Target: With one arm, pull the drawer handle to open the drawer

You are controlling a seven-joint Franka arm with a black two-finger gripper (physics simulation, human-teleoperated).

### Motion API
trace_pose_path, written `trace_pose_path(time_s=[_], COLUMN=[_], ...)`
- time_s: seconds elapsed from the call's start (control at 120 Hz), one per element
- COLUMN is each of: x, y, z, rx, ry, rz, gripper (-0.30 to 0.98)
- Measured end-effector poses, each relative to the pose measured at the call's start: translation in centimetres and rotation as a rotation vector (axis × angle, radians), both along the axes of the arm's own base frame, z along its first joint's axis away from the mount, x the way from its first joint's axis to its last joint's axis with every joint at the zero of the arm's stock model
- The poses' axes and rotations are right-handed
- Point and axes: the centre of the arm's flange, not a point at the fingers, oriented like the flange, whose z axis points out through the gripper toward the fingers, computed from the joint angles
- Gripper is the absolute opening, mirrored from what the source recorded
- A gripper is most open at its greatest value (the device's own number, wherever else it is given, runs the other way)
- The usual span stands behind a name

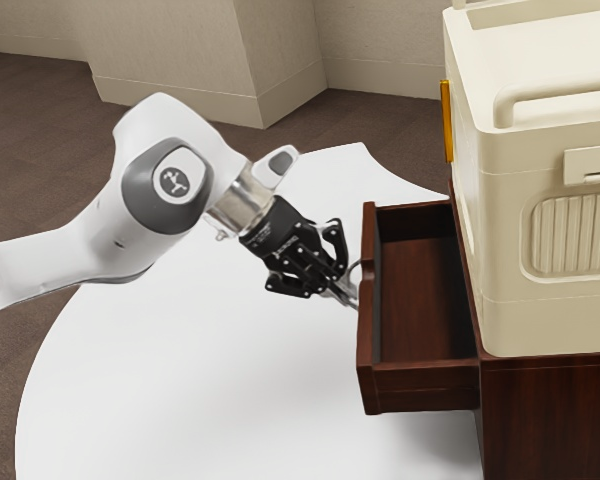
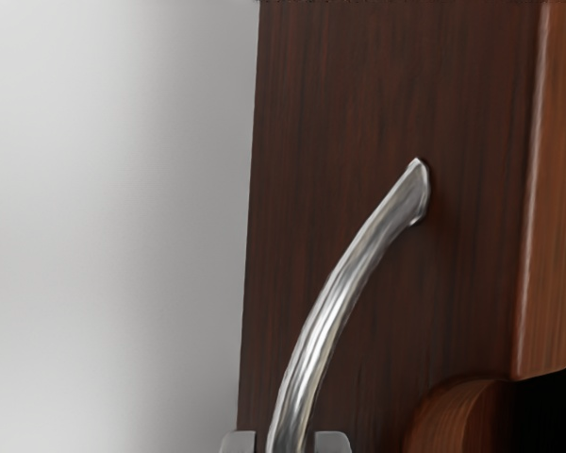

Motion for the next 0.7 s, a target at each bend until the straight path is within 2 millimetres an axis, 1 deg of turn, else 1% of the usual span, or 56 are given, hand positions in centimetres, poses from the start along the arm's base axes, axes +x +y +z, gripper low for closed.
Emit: trace_pose_path(time_s=[0.275,0.383,0.45,0.517,0.55,0.642,0.683,0.7], x=[-0.8,-1.2,-1.5,-1.9,-2.2,-2.7,-3.2,-3.6], y=[0.9,1.5,2.2,3.1,3.6,5.1,5.6,5.8], z=[0.6,1.5,2.1,3.2,3.7,5.1,6.5,7.5], rx=[0.004,0.007,0.007,0.01,0.012,0.037,0.055,0.063], ry=[-0.008,-0.022,-0.031,-0.049,-0.058,-0.083,-0.106,-0.121], rz=[0.009,0.014,0.023,0.033,0.04,0.053,0.052,0.049], gripper=[-0.04,-0.04,-0.03,-0.02,0.01,0.22,0.3,0.33])
